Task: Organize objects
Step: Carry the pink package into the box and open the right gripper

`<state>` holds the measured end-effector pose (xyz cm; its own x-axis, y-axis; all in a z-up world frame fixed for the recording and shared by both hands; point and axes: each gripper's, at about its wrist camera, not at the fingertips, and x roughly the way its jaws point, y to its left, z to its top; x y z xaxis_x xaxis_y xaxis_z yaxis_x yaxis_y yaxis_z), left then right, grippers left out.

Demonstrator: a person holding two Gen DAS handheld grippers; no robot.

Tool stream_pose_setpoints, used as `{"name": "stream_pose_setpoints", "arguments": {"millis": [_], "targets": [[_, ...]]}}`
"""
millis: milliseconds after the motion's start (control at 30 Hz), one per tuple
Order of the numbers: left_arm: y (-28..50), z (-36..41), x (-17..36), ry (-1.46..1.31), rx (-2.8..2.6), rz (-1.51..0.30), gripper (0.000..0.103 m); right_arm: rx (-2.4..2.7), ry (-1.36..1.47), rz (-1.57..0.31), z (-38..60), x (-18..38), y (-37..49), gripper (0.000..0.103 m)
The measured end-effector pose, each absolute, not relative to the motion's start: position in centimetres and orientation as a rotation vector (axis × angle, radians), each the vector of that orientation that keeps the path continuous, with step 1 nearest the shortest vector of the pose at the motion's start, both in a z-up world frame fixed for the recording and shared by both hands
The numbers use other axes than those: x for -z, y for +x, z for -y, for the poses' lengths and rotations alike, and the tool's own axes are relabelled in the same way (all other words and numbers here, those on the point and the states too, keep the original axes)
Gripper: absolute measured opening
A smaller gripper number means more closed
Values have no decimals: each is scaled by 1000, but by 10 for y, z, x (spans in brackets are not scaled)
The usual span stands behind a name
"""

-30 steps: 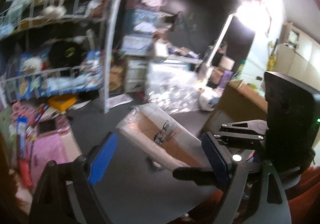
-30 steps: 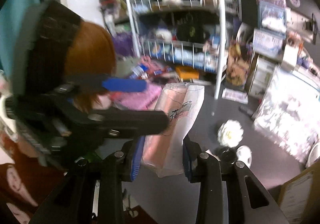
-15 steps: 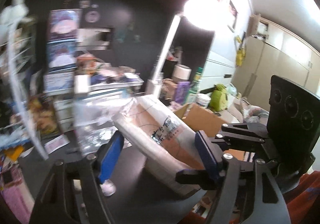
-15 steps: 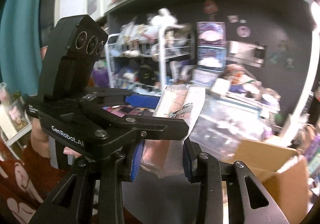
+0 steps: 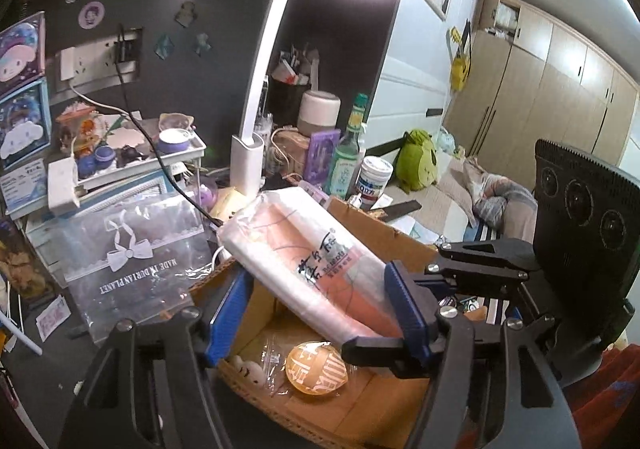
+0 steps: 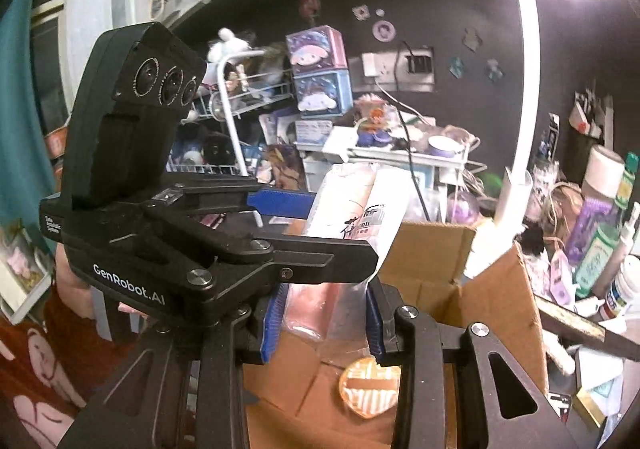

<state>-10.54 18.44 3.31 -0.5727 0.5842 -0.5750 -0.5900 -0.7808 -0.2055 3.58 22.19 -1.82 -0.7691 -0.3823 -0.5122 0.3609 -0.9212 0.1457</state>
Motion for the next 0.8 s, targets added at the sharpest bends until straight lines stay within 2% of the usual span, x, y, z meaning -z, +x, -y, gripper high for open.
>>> {"name": "stream_pose_setpoints", "arguments": {"millis": [67,100,200,233,567,800], "targets": [[-106,-187,-32,-851,-2319,-25,67,2634,786,58,-224,20,36,34],[-106,-187,-32,-853,-2322,-28,72,2639,792,50,-225,21,35,37],[-104,-181,-34,-842,-2342,-20,83,2663,804,24,-225,22,35,67],[-104,-178,-35,-838,-2348,-13,83,2671,805,21,-226,22,35,69],[-83,-132,-45,-772,-2446,48,85,2696,819,-9,-220,18,36,69],[-59,-75,-46,-729,-2565,84,85,2641,768,-40,-180,5,36,69]]}}
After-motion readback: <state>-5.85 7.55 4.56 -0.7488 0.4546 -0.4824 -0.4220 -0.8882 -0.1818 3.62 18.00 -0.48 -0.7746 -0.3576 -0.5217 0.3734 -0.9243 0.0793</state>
